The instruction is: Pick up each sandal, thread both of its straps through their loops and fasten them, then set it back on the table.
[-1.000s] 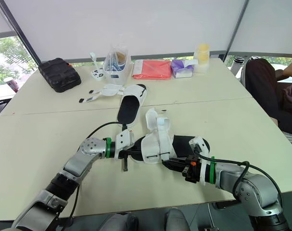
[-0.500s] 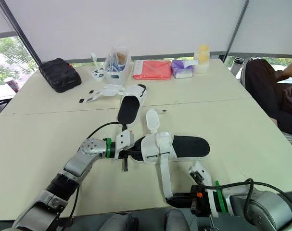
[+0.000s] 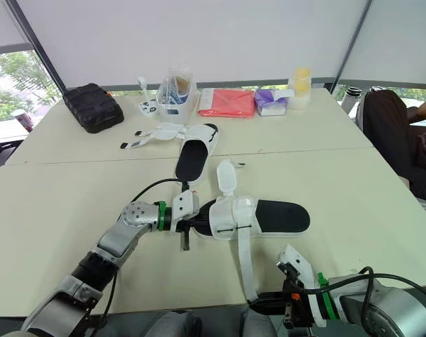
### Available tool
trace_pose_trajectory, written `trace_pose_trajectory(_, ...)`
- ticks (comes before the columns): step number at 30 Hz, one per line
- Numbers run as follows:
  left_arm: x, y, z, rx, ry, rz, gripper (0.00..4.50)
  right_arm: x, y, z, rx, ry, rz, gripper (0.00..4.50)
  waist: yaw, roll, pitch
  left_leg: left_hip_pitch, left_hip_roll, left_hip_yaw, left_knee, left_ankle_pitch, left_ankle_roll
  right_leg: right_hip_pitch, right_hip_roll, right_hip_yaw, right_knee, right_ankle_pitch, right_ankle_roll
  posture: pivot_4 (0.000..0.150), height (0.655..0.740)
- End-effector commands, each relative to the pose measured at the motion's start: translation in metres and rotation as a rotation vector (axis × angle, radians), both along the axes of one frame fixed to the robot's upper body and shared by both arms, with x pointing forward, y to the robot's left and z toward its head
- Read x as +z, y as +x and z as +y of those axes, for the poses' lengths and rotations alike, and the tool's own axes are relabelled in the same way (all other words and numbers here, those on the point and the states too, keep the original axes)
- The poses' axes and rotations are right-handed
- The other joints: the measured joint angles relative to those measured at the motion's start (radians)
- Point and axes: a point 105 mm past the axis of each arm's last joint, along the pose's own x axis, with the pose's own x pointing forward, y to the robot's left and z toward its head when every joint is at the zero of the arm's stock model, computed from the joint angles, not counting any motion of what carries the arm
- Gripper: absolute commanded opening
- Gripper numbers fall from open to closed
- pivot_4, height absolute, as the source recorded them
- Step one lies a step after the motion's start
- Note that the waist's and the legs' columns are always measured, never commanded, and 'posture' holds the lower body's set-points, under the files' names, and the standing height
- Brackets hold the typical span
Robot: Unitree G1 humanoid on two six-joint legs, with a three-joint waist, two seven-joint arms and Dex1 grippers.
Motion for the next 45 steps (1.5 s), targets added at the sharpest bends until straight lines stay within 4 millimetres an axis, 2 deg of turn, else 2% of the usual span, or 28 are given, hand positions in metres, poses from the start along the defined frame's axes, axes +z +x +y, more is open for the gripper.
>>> trace_pose_trajectory(1, -0.026, -0.002, 0.009, 0.026, 0.085, 0.064, 0.0, 0.001, -0.01, 0.001, 0.026, -0.002, 0.012, 0.04, -0.001, 0.0, 0.0, 0.0, 0.0, 0.0, 0.0, 0.0, 0.0, 0.0, 0.0, 0.0, -0.001, 0.0, 0.0, 0.15, 0.74)
trace_pose_trajectory(4, -0.026, -0.002, 0.008, 0.025, 0.085, 0.063, 0.0, 0.015, -0.006, 0.005, 0.03, 0.015, -0.06, 0.04, 0.0, 0.0, 0.0, 0.0, 0.0, 0.0, 0.0, 0.0, 0.0, 0.0, 0.0, 0.0, -0.001, 0.0, 0.0, 0.15, 0.74)
trace_pose_trajectory(8, -0.026, -0.001, 0.008, 0.022, 0.087, 0.06, 0.0, 0.055, -0.002, 0.015, 0.04, 0.106, -0.154, 0.04, -0.001, 0.0, 0.0, 0.0, 0.0, 0.0, 0.0, 0.0, 0.0, 0.001, 0.0, 0.0, -0.002, 0.0, 0.0, 0.15, 0.74)
trace_pose_trajectory(14, -0.026, 0.0, 0.007, 0.008, 0.091, 0.06, 0.0, 0.107, 0.009, 0.029, 0.014, 0.335, -0.169, 0.04, -0.001, 0.0, 0.0, 0.0, 0.002, -0.001, 0.0, 0.0, 0.001, 0.006, 0.001, -0.001, -0.01, 0.002, 0.003, 0.15, 0.74)
trace_pose_trajectory(17, -0.026, 0.001, 0.005, 0.006, 0.09, 0.059, 0.0, 0.121, 0.015, 0.032, -0.01, 0.42, -0.151, 0.04, 0.001, 0.0, 0.0, -0.001, 0.002, -0.002, 0.0, -0.001, 0.001, 0.006, 0.001, -0.002, -0.012, 0.004, 0.0, 0.15, 0.74)
trace_pose_trajectory(22, -0.025, 0.001, 0.003, 0.001, 0.088, 0.057, 0.0, 0.133, 0.05, 0.042, -0.11, 0.567, -0.14, 0.04, -0.001, 0.0, 0.0, -0.001, 0.001, -0.002, 0.0, -0.001, 0.002, 0.006, 0.0, -0.002, -0.013, 0.004, 0.0, 0.15, 0.74)
trace_pose_trajectory(27, -0.026, 0.0, 0.004, 0.013, 0.081, 0.059, 0.0, 0.127, 0.094, 0.029, -0.303, 0.625, -0.149, 0.04, -0.001, 0.0, 0.0, -0.001, 0.001, -0.002, 0.0, -0.001, 0.003, 0.006, 0.0, -0.002, -0.013, 0.004, 0.0, 0.15, 0.74)
trace_pose_trajectory(30, -0.026, -0.002, 0.005, 0.017, 0.082, 0.061, 0.0, 0.124, 0.102, 0.027, -0.314, 0.624, -0.139, 0.04, -0.001, 0.001, 0.0, -0.001, 0.0, -0.002, 0.0, -0.001, 0.003, 0.005, 0.0, -0.002, -0.012, 0.004, 0.0, 0.15, 0.74)
trace_pose_trajectory(33, -0.026, -0.001, 0.006, 0.029, 0.078, 0.059, 0.0, 0.129, 0.117, 0.018, -0.392, 0.696, -0.124, 0.04, -0.002, 0.002, 0.0, -0.001, 0.0, -0.002, 0.0, -0.001, 0.003, 0.005, 0.0, -0.002, -0.012, 0.005, 0.0, 0.15, 0.74)
trace_pose_trajectory(37, -0.026, -0.001, 0.005, 0.034, 0.074, 0.061, 0.0, 0.125, 0.129, 0.013, -0.463, 0.713, -0.106, 0.04, -0.001, 0.002, 0.0, -0.001, 0.0, -0.002, 0.0, -0.001, 0.003, 0.005, 0.001, -0.002, -0.012, 0.005, 0.0, 0.15, 0.74)
trace_pose_trajectory(40, -0.026, -0.002, 0.004, 0.033, 0.071, 0.063, 0.0, 0.12, 0.136, 0.012, -0.504, 0.707, -0.099, 0.97, -0.002, 0.003, -0.001, -0.001, 0.0, -0.002, 0.0, -0.001, 0.003, 0.005, 0.001, -0.002, -0.012, 0.005, 0.0, 0.15, 0.74)
trace_pose_trajectory(45, -0.027, -0.002, 0.003, 0.034, 0.07, 0.063, 0.0, 0.128, 0.138, 0.011, -0.497, 0.702, -0.13, 3.36, -0.002, 0.005, -0.001, -0.001, 0.0, -0.002, 0.0, -0.001, 0.003, 0.005, 0.001, -0.002, -0.012, 0.005, 0.0, 0.15, 0.74)
